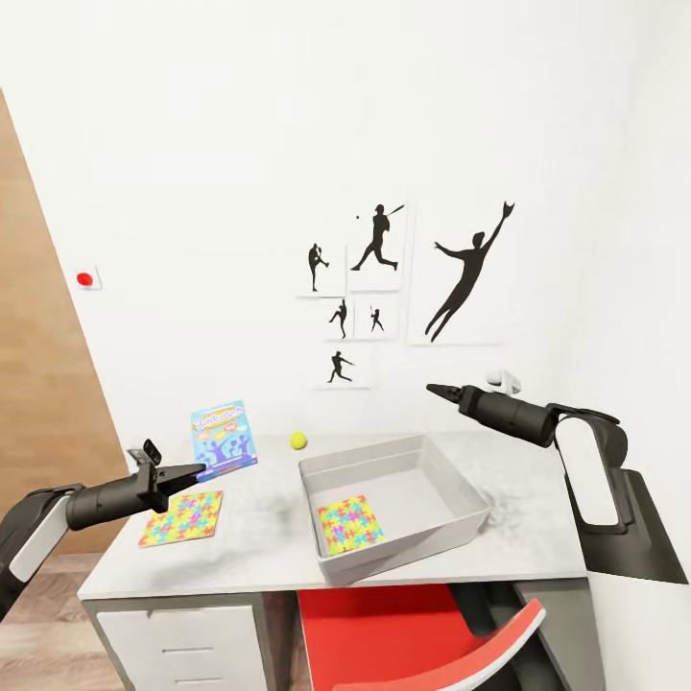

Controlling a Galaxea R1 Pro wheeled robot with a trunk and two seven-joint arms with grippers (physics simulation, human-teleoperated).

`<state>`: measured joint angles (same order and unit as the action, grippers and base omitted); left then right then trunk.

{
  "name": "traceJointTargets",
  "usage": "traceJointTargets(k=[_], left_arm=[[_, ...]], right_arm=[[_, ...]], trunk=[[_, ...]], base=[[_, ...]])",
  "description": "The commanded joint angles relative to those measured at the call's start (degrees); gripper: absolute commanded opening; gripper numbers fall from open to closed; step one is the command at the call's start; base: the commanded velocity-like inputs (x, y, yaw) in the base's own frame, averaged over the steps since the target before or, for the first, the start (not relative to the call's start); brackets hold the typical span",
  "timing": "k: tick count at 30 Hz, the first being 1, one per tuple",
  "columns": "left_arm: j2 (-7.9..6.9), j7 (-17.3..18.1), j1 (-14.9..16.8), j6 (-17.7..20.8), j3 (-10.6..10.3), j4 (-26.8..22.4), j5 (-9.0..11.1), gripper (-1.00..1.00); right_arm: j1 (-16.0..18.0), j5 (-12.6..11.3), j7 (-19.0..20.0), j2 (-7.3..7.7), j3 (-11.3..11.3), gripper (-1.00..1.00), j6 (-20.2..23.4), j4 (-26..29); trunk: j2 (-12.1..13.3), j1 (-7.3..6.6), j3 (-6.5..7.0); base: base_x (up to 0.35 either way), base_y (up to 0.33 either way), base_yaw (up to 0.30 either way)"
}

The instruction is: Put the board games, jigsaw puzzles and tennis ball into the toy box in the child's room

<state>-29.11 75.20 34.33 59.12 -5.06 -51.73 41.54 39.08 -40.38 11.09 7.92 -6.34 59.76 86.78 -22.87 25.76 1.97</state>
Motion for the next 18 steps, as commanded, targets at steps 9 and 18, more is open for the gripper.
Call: traceJointTargets(k=[9, 18], left_arm=[[-0.07, 0.2, 0.0, 0.5, 0.1, 0.0, 0.2, -1.00], [-0.52, 0.3, 0.0, 0.5, 0.2, 0.0, 0.3, -1.00]], right_arm=[[0.0, 0.5, 0.6, -0.01, -0.1, 1.00, 0.2, -0.1], [0.0, 0.6, 0.6, -0.01, -0.1, 1.00, 0.2, -0.1]], trunk=[[0.0, 0.02, -0.03], [0.0, 0.02, -0.03]], base=[[0.031, -0.076, 0.000], [0.227, -0.017, 0.000]])
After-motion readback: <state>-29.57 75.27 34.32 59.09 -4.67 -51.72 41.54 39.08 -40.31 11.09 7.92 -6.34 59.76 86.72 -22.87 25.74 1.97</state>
